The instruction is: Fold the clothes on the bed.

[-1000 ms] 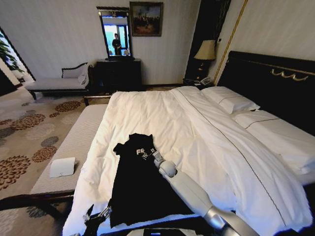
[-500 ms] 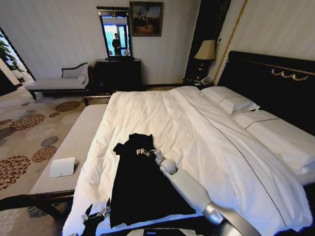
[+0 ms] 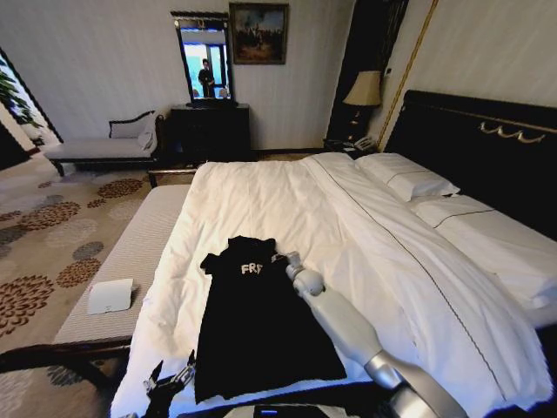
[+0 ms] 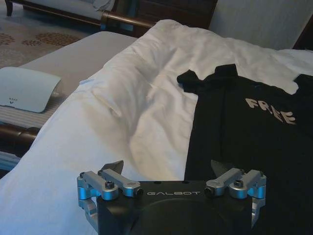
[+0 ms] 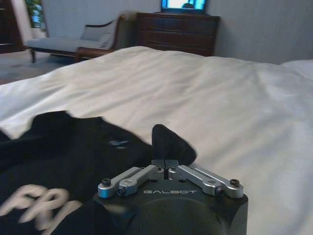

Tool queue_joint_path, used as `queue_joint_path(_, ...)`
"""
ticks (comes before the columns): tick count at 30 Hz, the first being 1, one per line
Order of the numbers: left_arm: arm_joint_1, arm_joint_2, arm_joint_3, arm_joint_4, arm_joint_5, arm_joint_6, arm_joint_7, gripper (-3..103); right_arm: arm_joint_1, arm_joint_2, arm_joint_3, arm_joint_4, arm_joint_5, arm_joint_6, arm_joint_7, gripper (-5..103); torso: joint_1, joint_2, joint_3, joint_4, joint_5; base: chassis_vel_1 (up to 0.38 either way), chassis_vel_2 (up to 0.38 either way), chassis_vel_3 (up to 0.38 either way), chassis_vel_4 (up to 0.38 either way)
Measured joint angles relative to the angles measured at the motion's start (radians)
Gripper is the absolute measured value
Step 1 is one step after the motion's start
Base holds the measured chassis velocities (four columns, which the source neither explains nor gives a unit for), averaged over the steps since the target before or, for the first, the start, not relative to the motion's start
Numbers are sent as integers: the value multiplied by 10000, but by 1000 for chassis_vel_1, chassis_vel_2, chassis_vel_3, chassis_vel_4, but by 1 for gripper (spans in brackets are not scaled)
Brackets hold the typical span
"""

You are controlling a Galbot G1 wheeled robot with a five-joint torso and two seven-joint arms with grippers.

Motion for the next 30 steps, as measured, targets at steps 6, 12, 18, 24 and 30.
queue_joint_path(6, -10, 16, 4, -97, 6, 12, 1, 100, 150, -46, 438, -738, -5, -84, -83, 0, 0, 0, 0, 0, 0, 0, 0, 0, 0)
queue_joint_path(12, 28, 5, -5, -139, 21, 14, 1, 100, 231, 82, 750, -1532, -184, -50, -73, 0, 0, 0, 0, 1, 2, 0, 0, 0, 0)
queue_joint_path(18, 77, -3, -6, -199, 54, 14, 1, 100, 419, 223, 1202, -2418, -828, 276, -53, 0, 0, 0, 0, 2, 1, 0, 0, 0, 0)
queue_joint_path(24, 73, 7, 32, -211, 77, 27, -1, 100, 432, 274, 1423, -2668, -818, 309, 105, 0, 0, 0, 0, 4, -1, 0, 0, 0, 0)
queue_joint_path(30, 36, 22, 61, -178, 79, 29, -2, 100, -66, 108, 1789, -1856, -1070, 257, 411, 22, 0, 0, 0, 0, 0, 0, 0, 0, 0)
